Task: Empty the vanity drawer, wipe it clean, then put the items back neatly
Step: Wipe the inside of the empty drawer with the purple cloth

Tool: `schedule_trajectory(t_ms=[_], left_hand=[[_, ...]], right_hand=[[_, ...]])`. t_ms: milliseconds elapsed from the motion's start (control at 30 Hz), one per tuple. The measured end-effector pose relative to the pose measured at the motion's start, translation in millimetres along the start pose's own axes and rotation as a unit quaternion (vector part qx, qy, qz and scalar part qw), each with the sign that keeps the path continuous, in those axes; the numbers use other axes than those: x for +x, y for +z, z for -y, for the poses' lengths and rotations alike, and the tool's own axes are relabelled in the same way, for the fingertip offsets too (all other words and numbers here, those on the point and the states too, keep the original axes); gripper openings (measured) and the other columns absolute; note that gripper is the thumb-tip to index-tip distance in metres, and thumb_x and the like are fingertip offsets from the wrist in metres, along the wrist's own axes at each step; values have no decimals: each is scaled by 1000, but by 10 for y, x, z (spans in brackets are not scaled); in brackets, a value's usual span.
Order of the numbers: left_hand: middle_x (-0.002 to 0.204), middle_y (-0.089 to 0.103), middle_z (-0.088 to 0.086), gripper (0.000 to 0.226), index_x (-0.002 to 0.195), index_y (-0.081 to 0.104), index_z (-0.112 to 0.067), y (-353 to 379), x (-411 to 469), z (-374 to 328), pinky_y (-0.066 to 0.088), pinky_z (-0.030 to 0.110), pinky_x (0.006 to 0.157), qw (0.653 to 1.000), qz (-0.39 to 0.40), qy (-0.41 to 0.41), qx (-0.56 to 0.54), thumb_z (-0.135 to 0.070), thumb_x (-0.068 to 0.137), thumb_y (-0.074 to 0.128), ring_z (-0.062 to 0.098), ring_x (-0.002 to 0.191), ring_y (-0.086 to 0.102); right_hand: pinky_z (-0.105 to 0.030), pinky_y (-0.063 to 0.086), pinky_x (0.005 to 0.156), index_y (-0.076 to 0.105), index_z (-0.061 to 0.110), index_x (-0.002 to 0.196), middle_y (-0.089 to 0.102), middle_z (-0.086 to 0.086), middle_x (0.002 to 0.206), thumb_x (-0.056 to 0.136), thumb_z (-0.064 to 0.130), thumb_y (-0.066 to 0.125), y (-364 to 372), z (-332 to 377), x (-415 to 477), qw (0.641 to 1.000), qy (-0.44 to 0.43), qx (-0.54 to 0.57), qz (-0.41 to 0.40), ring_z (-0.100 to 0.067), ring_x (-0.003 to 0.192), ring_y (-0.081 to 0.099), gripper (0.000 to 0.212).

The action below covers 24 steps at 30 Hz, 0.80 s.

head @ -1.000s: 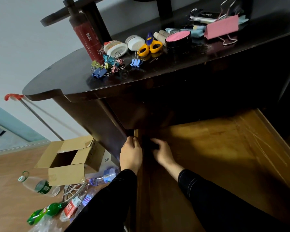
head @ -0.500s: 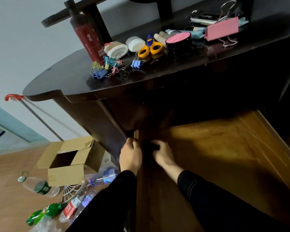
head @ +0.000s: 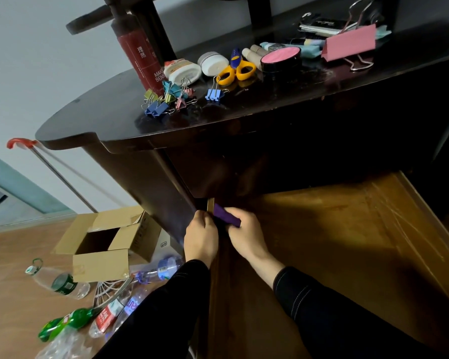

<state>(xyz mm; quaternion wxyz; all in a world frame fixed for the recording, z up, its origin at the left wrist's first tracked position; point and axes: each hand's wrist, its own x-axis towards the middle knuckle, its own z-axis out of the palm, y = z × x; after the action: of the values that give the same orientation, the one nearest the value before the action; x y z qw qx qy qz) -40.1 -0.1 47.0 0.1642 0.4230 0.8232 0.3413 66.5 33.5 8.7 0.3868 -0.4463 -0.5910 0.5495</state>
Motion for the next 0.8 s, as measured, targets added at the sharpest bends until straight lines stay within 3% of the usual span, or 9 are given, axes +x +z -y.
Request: schedule_trajectory(t_ms=[67, 167, 300, 367, 433, 500, 567, 700, 800], left_hand=[[94, 57, -5, 17, 95, 52, -30, -3, 2, -2, 37, 34, 80, 1000, 1, -1, -3, -29, 101, 36, 20, 89, 53], [100, 55, -4, 15, 98, 51, -29, -7, -1, -5, 35, 33, 83, 1000, 2, -3, 1, -26, 101, 36, 21, 92, 50], [100, 55, -5, 15, 98, 51, -30, -5, -13, -11, 35, 32, 83, 1000, 0, -3, -2, -27, 100, 36, 20, 92, 50], [98, 58, -4, 17, 97, 53, -30, 4, -9, -3, 37, 34, 82, 1000, 3, -4, -9, -29, 100, 36, 20, 92, 54], [94, 59, -5, 20, 96, 55, -29, 8, -6, 7, 38, 34, 79, 1000, 1, -5, -16, -29, 99, 36, 16, 87, 55], [90, 58, -9, 20, 94, 56, -30, 6, -4, 16, 36, 33, 76, 1000, -3, -6, -15, -29, 98, 36, 6, 79, 53], [86, 57, -13, 20, 92, 55, -31, 4, -10, 10, 36, 33, 75, 1000, -4, -7, -11, -29, 97, 35, 1, 79, 52], [95, 59, -5, 21, 98, 56, -29, 1, -28, -7, 37, 34, 80, 1000, -2, -12, -11, -28, 98, 35, 19, 89, 55], [97, 62, -4, 20, 97, 57, -28, 2, -17, 2, 38, 33, 78, 1000, -2, -5, -20, -28, 98, 37, 16, 87, 56]], right_hand=[[-32, 53, 99, 65, 26, 132, 65, 6, 123, 92, 3, 57, 41, -20, -64, 1000, -26, -4, -10, -13, 115, 61, 47], [-32, 50, 102, 65, 20, 133, 66, 3, 127, 95, 1, 58, -5, -141, -101, 999, 35, -22, 16, -19, 121, 61, 43], [-20, 53, 82, 69, 24, 126, 70, 9, 112, 94, 4, 58, -91, -69, -65, 994, 92, 6, 54, -14, 105, 66, 39], [-22, 56, 86, 73, 34, 112, 74, 11, 107, 87, 6, 57, -63, 39, -73, 998, 40, 39, 37, -7, 99, 67, 40], [-17, 54, 76, 72, 40, 90, 73, 11, 92, 82, 18, 57, -33, 111, -97, 997, 16, 68, 31, -4, 85, 65, 28], [-17, 47, 60, 72, 24, 82, 67, -3, 77, 82, 28, 58, -38, 125, -120, 989, 56, 131, 27, -11, 72, 59, 15], [-21, 45, 59, 71, 13, 83, 66, -17, 77, 91, 31, 61, -96, 78, -108, 982, 116, 144, 27, -15, 72, 57, 22], [-17, 50, 72, 72, 25, 108, 71, 5, 105, 100, 25, 61, -139, 37, -75, 986, 139, 63, 63, -9, 90, 64, 14], [-11, 51, 76, 72, 37, 102, 71, 21, 99, 96, 21, 65, -105, 140, -62, 994, 37, 98, 29, 1, 94, 65, 18]])
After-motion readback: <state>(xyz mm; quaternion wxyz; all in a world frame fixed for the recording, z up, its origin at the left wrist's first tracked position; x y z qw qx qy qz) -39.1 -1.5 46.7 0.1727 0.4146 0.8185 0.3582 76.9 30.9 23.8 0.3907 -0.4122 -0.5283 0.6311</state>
